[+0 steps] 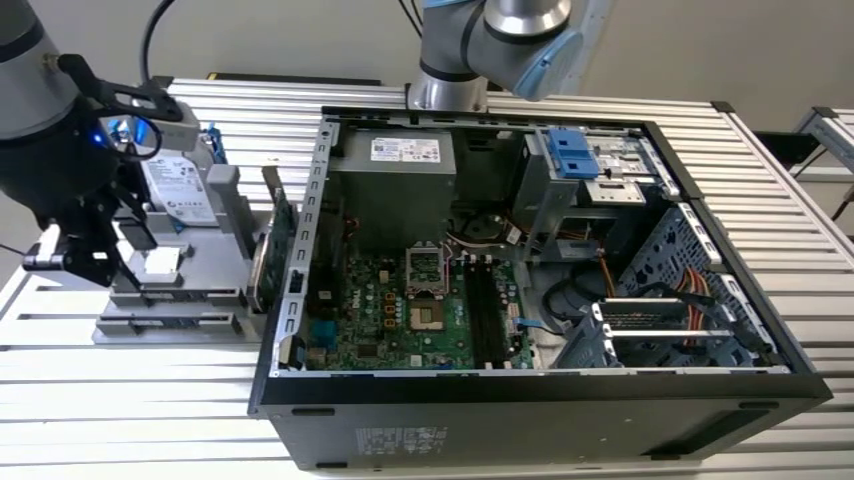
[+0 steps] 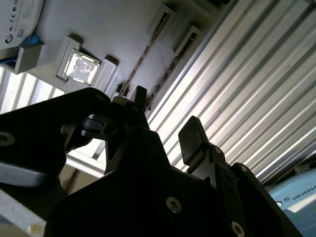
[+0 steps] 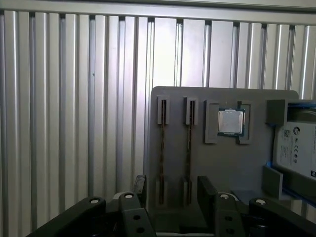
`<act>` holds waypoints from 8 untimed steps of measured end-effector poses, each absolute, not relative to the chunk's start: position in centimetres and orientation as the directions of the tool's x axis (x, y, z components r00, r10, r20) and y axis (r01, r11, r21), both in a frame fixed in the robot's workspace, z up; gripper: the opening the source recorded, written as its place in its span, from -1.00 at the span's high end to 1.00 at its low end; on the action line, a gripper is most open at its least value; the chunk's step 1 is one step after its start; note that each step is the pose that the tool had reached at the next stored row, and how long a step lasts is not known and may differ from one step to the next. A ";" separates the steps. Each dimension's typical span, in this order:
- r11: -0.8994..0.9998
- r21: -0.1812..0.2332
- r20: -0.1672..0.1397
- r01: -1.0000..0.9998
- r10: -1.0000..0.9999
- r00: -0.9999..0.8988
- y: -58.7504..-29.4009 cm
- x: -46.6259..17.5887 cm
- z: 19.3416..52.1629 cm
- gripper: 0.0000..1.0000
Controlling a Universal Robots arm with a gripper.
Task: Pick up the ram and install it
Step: 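Pick up the ram and move it above insertion slot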
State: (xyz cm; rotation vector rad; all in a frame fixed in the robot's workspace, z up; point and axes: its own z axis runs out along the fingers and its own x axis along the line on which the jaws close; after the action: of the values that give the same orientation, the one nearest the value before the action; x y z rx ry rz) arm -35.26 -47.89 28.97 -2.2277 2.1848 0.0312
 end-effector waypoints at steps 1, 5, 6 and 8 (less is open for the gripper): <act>-0.019 -0.001 -0.028 -1.000 -0.999 0.019 -47.9 -35.3 28.9 1.00; -0.019 -0.001 -0.027 -1.000 -0.999 0.019 -47.9 -35.3 28.7 1.00; -0.019 -0.001 -0.027 -1.000 -0.999 0.019 -47.9 -35.3 28.6 1.00; -0.019 -0.001 -0.027 -1.000 -0.999 0.019 -47.9 -35.3 28.5 1.00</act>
State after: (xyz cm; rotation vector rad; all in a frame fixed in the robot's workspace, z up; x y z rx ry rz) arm -35.26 -47.87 28.51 -2.2290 2.1861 0.0287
